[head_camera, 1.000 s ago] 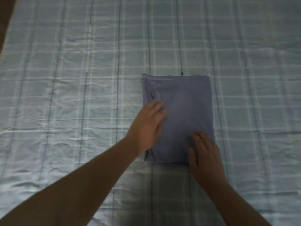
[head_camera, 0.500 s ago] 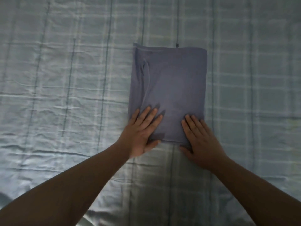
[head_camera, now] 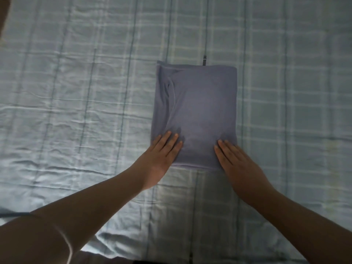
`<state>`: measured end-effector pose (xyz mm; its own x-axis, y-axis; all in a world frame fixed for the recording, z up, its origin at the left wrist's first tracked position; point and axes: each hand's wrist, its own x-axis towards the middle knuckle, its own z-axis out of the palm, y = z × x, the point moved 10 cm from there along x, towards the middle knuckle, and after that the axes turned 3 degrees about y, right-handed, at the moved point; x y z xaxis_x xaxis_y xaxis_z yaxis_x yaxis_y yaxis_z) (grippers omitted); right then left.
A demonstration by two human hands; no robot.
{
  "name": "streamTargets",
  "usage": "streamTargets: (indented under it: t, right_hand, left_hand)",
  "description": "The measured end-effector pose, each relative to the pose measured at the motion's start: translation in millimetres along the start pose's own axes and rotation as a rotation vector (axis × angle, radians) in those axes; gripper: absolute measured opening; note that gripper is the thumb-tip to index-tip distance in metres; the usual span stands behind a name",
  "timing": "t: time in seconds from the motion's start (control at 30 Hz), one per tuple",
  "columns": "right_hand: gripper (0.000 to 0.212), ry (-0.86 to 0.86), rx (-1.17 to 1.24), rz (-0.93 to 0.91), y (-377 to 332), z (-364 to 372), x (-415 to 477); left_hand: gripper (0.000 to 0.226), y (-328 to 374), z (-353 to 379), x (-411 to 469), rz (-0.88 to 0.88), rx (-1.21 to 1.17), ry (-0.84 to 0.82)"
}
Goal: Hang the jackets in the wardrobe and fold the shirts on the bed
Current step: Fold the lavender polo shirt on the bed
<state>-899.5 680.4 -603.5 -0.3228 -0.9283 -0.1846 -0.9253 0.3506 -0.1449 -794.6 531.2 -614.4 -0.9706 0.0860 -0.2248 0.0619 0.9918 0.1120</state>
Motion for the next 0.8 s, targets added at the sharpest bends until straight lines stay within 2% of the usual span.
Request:
streamTargets:
  t: [0.1, 0.27, 0.33, 0.4, 0.5, 0.6, 0.63, 0.8]
  right_hand:
    - [0.064, -0.049, 0.014, -0.035, -10, 9, -35]
    - [0.069, -0.255, 0.077, -0.034, -36, 45, -78]
    - [0.073, -0.274, 0.153, -0.021, -37, 42, -77]
    - [0.074, -0.267, 0.322, 0.074, -25, 24, -67]
    - [0.054, -0.266, 0.586, 0.335, 13, -19, -55]
    - [0.021, -0.035, 0.694, 0.453, 50, -68, -26]
    - [0.015, 0.033, 0.734, 0.501, 64, -74, -15]
    - [0.014, 0.258, 0.789, 0.719, 112, -80, 44]
  left_hand:
    - [0.073, 25, 5, -28, -0.01, -0.06, -0.018]
    - [0.071, 62, 43, -62, 0.026, -0.131, -0.317]
    - [0.069, 58, 32, -61, -0.012, -0.199, -0.327]
    - [0.065, 44, 4, -57, -0.113, -0.427, -0.281]
    - [0.049, 2, -39, -51, -0.392, -0.709, -0.18]
    - [0.015, -38, -70, -34, -0.548, -0.856, -0.035]
    - [0.01, -51, -73, -26, -0.597, -0.914, 0.002]
    - [0.013, -119, -82, 19, -0.825, -1.052, 0.271]
